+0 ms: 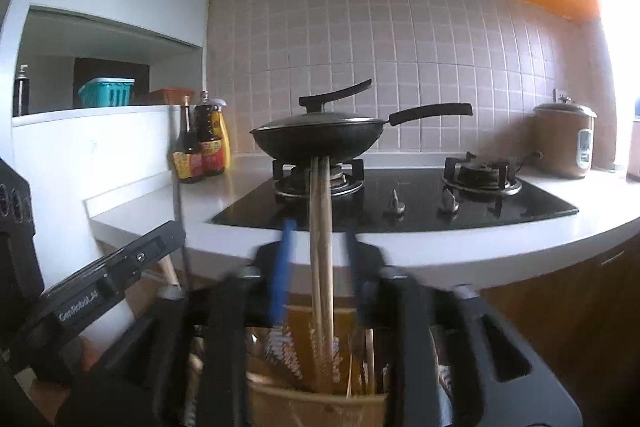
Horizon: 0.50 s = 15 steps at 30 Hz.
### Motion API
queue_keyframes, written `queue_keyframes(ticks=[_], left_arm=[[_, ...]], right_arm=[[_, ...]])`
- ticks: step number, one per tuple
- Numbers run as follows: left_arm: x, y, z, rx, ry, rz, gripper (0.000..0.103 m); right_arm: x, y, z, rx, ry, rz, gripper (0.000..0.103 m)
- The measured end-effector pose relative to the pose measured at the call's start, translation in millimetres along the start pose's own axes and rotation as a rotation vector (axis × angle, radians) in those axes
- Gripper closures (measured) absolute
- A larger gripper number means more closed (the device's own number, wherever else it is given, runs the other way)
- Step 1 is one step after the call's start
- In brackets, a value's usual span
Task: Organize utensils
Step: 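Drop the spoon and chopsticks into the caddy by opening both tools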
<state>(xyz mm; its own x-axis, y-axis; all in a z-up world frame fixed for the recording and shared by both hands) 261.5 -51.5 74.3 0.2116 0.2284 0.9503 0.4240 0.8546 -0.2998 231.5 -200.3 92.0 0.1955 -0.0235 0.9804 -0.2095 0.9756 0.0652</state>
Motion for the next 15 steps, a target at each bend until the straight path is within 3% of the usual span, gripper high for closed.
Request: queue_keyframes(ticks=[1, 3, 7, 10, 15], left_arm=[[1.0, -0.9, 3.8, -0.001, -0.002, -0.004, 0.082], [3.7, -1.9, 14.8, 0.002, -0.011, -0.013, 0.072], [11.5, -2.8, 41.9, 0.017, -0.022, -0.026, 0.065], [14.1, -3.2, 67.4, 0.030, -0.025, -0.028, 0.052], [3.5, -15.4, 105.0, 0.045, -0.019, -0.054, 0.044]], right_arm=[[0.1, -0.7, 6.1, 0.003, -0.006, -0.004, 0.047], [-0.7, -1.2, 16.3, 0.016, 0.004, -0.012, 0.047], [-5.4, -3.2, 47.2, 0.015, 0.023, -0.022, 0.047], [-16.9, -3.6, 73.9, 0.000, 0.045, -0.012, 0.047], [-42.7, -3.5, 115.0, -0.020, 0.079, -0.023, 0.047]])
Point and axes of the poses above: each gripper's, at about its wrist camera, not at the fingertips, and z roughly against the way its jaws point, y to its left, x to its top, the point moved 8 cm from there along -z, roughly the way its jaws point, and after that the axes turned 1 degree about -z, right-handed, at the moved point
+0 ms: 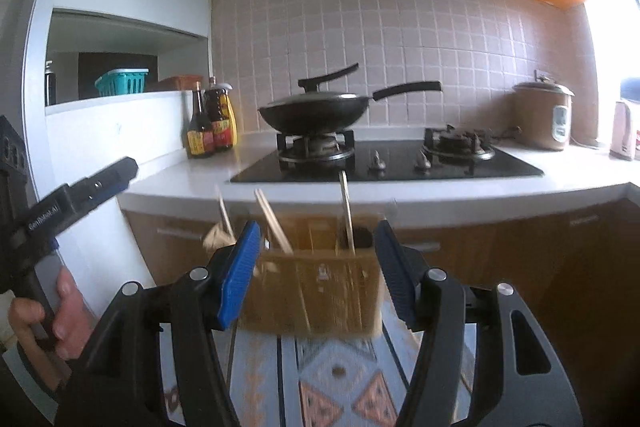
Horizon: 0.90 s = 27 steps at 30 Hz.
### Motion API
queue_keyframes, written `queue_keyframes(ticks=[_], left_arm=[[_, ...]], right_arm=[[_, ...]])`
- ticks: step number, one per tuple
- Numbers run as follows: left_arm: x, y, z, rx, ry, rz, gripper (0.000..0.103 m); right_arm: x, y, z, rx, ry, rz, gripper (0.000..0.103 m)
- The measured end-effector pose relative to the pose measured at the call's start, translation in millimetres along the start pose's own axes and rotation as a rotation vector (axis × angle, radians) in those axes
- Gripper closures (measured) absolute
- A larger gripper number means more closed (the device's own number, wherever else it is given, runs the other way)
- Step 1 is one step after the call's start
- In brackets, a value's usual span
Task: Organize utensils
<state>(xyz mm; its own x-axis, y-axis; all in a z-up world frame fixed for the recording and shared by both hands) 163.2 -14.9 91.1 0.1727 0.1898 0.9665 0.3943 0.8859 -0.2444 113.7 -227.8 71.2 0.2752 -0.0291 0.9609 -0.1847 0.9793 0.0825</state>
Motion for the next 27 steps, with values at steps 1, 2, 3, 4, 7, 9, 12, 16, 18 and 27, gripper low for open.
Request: queue_keyframes(ticks=[1, 2, 3, 4, 7, 9, 12, 16, 18, 27], left_arm=[[-4.1, -4.7, 8.4, 0.004, 0.000, -0.009, 0.041], [-8.3, -9.6, 15.3, 0.008, 0.003, -0.016, 0.037], [-12.4, -13.8, 21.1, 0.014, 0.003, -0.021, 0.034], [-16.4, -17.9, 26.9, 0.021, 0.002, -0.026, 0.033], [-28.4, -25.4, 42.6, 0.059, -0.002, -0.034, 0.023], [-39.7, -27.5, 51.1, 0.091, 0.004, -0.032, 0.019], [-57.6, -27.7, 58.8, 0.151, 0.017, -0.048, 0.017], [-80.0, -26.3, 62.5, 0.215, 0.040, -0.069, 0.016], [-89.3, -24.1, 63.8, 0.242, 0.049, -0.076, 0.016], [-111.4, -19.5, 64.6, 0.314, 0.052, -0.131, 0.016]], right_arm=[[-7.3, -0.6, 8.7, -0.009, 0.006, -0.006, 0.047], [-13.1, -1.1, 14.4, -0.016, 0.010, -0.008, 0.047], [-18.4, -1.2, 19.7, -0.023, 0.014, -0.008, 0.047], [-22.2, -1.4, 23.5, -0.028, 0.017, -0.010, 0.047], [-35.6, -3.7, 35.6, -0.046, 0.027, -0.028, 0.042], [-44.5, -6.1, 43.6, -0.072, 0.021, -0.040, 0.032], [-63.6, -10.1, 57.5, -0.134, 0.006, -0.056, 0.020], [-80.0, -14.6, 67.7, -0.204, -0.014, -0.074, 0.016], [-86.5, -15.4, 72.8, -0.232, -0.022, -0.072, 0.015], [-104.5, -23.5, 78.8, -0.290, -0.036, -0.072, 0.012]])
Point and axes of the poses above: each gripper's, at about its wrist camera, not at the fingertips, and z roughly against the way its jaws point, y to its left, x to its top, the point moved 8 cm from there along -z, roughly the way its jaws point, and after that the axes turned 1 degree about -z, right-handed, at the moved point
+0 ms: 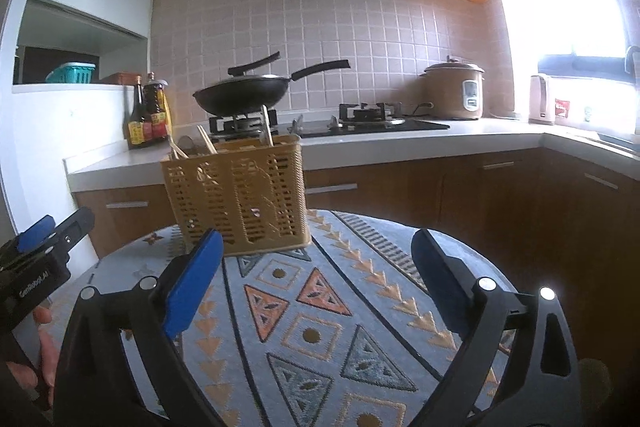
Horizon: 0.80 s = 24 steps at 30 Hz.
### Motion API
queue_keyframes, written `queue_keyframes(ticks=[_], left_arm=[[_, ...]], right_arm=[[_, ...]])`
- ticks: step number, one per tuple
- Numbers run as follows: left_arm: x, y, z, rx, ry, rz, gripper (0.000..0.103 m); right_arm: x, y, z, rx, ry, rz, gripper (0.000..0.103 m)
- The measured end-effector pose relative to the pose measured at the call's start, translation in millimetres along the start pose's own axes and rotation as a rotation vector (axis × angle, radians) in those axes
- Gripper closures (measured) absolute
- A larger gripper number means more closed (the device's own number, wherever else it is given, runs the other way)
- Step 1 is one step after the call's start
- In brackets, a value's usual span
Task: Organize utensils
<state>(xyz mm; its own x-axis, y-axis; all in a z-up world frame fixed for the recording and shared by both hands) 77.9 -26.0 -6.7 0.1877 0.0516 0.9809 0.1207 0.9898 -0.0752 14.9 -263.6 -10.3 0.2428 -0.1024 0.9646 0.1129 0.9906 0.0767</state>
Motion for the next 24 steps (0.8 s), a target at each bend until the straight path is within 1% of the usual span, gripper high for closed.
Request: queue_keyframes(ticks=[1, 3, 10, 13, 16, 19, 24], left_arm=[[-1.7, -1.7, -0.8, 0.000, 0.001, -0.009, 0.016], [-3.2, -5.3, -2.8, -0.011, 0.007, -0.023, 0.016], [-8.3, -8.2, -9.5, -0.011, 0.037, -0.040, 0.013], [-8.9, -9.1, -8.4, -0.006, 0.034, -0.046, 0.012], [-9.9, -12.6, -8.0, -0.006, 0.034, -0.063, 0.012], [-9.7, -12.8, -7.3, 0.000, 0.031, -0.066, 0.010], [-9.1, -13.2, -6.5, 0.004, 0.025, -0.069, 0.010]], right_arm=[[-1.9, -0.7, -3.7, 0.000, 0.023, 0.005, 0.012], [-2.4, -2.0, -6.9, 0.032, 0.042, -0.015, 0.012], [-4.0, -2.7, -3.1, 0.009, 0.026, -0.001, 0.012], [-6.3, 3.4, -3.7, 0.029, 0.037, 0.022, 0.012], [-9.0, 8.8, -4.4, 0.028, 0.044, 0.048, 0.012], [-7.9, 8.6, -4.8, 0.028, 0.040, 0.048, 0.012], [-9.6, 7.4, -8.4, 0.032, 0.055, 0.040, 0.012]])
Point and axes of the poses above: each gripper's, at about its wrist camera, not at the fingertips, and z roughly against the way its jaws point, y to its left, x to its top, the point moved 8 cm from there along -z, roughly the way its jaws point, and after that the axes turned 1 degree about -z, right-handed, at the moved point
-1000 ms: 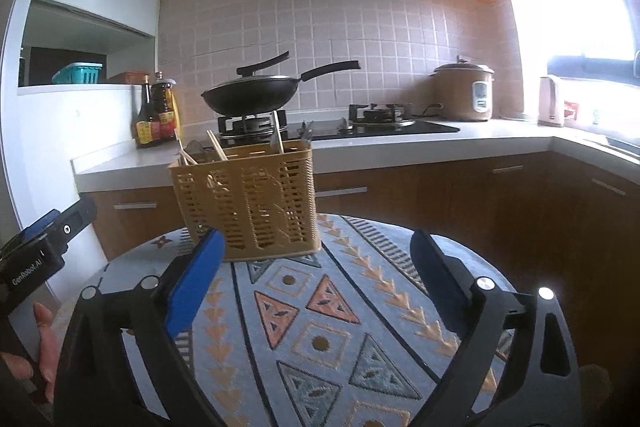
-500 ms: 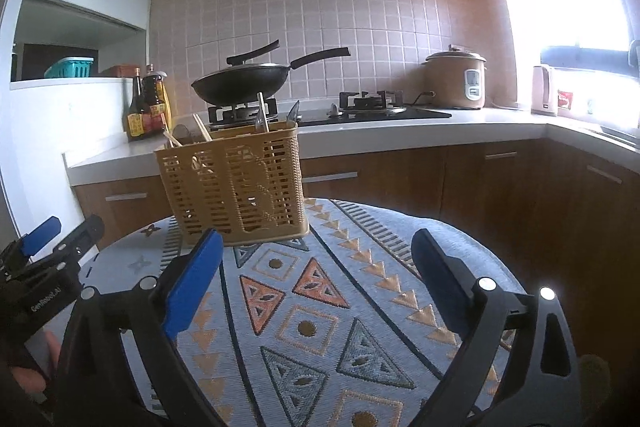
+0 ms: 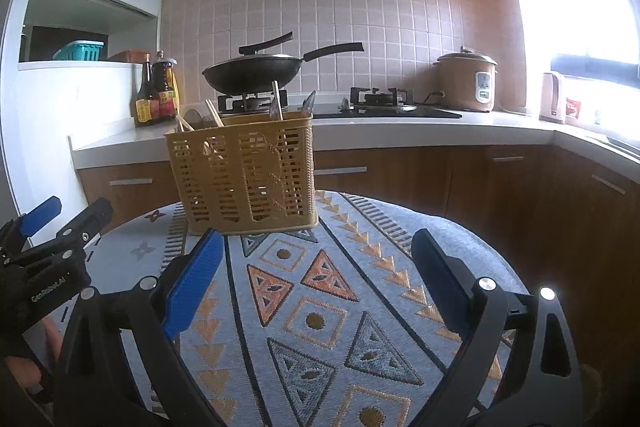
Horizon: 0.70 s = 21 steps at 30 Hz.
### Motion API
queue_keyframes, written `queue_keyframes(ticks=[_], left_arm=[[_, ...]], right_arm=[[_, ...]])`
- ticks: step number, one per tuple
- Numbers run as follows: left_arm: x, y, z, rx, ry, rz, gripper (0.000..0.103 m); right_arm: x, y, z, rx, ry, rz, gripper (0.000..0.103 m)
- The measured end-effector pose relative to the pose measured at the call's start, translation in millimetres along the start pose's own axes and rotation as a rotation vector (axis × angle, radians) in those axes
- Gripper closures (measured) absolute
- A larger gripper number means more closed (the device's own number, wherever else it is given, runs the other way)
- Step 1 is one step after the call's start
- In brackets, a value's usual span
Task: Organize utensils
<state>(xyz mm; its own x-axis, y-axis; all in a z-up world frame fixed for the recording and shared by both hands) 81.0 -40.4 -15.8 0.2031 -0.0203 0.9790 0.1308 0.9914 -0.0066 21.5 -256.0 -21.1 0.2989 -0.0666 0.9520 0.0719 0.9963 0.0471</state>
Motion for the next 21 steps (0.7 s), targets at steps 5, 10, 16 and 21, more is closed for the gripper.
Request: queue_keyframes(ticks=[5, 10, 16, 21], left_arm=[[-0.7, -0.3, 0.2, 0.007, 0.007, -0.003, 0.009], [-2.3, -2.3, -0.4, 0.028, 0.025, -0.018, 0.008], [-1.8, -3.4, -0.2, 0.030, 0.025, -0.025, 0.008], [-1.6, -3.9, -0.4, 0.027, 0.023, -0.031, 0.008]], right_arm=[[-0.3, 1.2, -2.5, -0.003, 0.006, 0.004, 0.012], [-2.0, 4.5, -4.6, 0.003, 0.015, 0.016, 0.012], [-2.2, 4.9, -3.9, 0.001, 0.015, 0.014, 0.012], [-2.1, 6.4, -4.8, 0.000, 0.018, 0.020, 0.012]])
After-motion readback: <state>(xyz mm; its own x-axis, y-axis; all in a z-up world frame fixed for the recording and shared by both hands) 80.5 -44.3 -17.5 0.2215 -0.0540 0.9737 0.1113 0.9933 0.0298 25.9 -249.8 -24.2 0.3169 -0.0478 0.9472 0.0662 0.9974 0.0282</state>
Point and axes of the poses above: each gripper's, at about its wrist camera, not at the fingertips, and z roughly against the way its jaws point, y to its left, x to its top, the point moved 8 cm from there along -z, roughly the way its jaws point, and after that the axes turned 1 degree about -z, right-handed, at the moved point
